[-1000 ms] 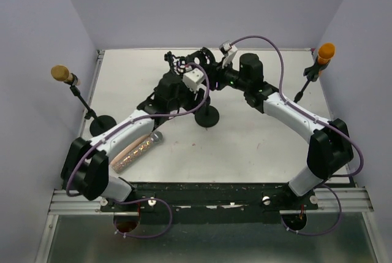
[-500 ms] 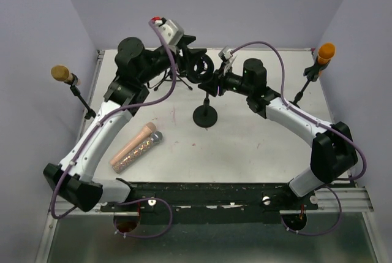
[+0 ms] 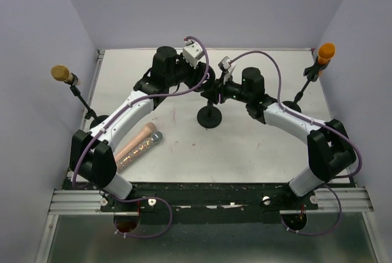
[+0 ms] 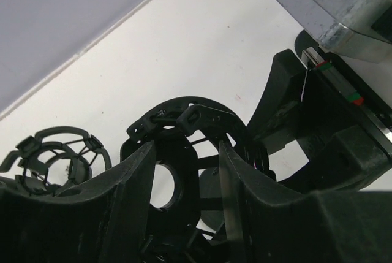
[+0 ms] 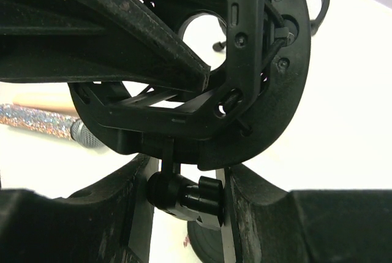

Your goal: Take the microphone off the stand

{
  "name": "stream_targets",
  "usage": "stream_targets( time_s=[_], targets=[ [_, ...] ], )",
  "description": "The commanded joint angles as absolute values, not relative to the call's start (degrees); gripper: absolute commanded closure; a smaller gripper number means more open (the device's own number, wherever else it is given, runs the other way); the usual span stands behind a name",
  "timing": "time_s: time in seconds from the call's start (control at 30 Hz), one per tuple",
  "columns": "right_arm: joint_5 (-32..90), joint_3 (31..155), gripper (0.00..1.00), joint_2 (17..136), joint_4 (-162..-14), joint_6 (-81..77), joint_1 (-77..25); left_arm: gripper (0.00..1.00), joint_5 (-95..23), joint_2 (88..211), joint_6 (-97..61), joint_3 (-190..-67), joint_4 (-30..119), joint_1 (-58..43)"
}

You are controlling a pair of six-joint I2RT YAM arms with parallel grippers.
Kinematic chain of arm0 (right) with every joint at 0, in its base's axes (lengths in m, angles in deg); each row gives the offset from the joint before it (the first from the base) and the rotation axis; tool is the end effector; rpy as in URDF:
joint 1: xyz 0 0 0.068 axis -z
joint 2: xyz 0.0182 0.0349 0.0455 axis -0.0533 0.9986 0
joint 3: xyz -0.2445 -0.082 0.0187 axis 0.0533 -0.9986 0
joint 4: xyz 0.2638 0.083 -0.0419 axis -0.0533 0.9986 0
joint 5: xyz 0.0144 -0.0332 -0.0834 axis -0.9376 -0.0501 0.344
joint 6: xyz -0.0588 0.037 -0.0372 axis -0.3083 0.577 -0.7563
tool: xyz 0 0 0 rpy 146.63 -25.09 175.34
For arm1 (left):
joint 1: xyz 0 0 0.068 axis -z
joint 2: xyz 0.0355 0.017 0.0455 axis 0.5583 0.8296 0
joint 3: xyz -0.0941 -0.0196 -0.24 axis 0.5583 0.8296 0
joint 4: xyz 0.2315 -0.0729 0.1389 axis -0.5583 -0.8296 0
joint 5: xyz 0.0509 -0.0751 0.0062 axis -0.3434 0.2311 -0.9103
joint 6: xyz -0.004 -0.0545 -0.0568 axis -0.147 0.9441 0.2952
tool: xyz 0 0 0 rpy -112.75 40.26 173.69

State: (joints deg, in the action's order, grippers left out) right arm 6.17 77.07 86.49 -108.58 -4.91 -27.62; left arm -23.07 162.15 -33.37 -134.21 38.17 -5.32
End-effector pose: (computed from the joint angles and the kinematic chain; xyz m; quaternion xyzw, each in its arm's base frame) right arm 0.3361 0.2388 0.2524 -0.3343 0.6859 0.3737 0.5274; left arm 0.3514 -0.2199 0.3425 0.3251 0.7132 -0.2740 0.5573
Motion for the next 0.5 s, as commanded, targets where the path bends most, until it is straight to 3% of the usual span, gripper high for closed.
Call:
stream_targets(
  time_s=[0.0, 0.33, 0.47],
  targets=[
    [4.7, 72.5, 0.99, 90.4, -102.3, -7.0, -28.4, 0.49, -24.7, 165.3, -34.9, -129.9, 34.7, -4.3],
    [7.8, 71.0, 0.99, 91.8, -103.8, -7.6, -28.4, 0.49, -25.6, 166.8, -33.5, -131.1, 34.8, -1.9],
    [12.6, 73.3, 0.99, 90.9, -106.0, -4.6, -25.9, 0.36, -30.2, 160.6, -30.6, -133.1, 37.3, -2.3]
  ],
)
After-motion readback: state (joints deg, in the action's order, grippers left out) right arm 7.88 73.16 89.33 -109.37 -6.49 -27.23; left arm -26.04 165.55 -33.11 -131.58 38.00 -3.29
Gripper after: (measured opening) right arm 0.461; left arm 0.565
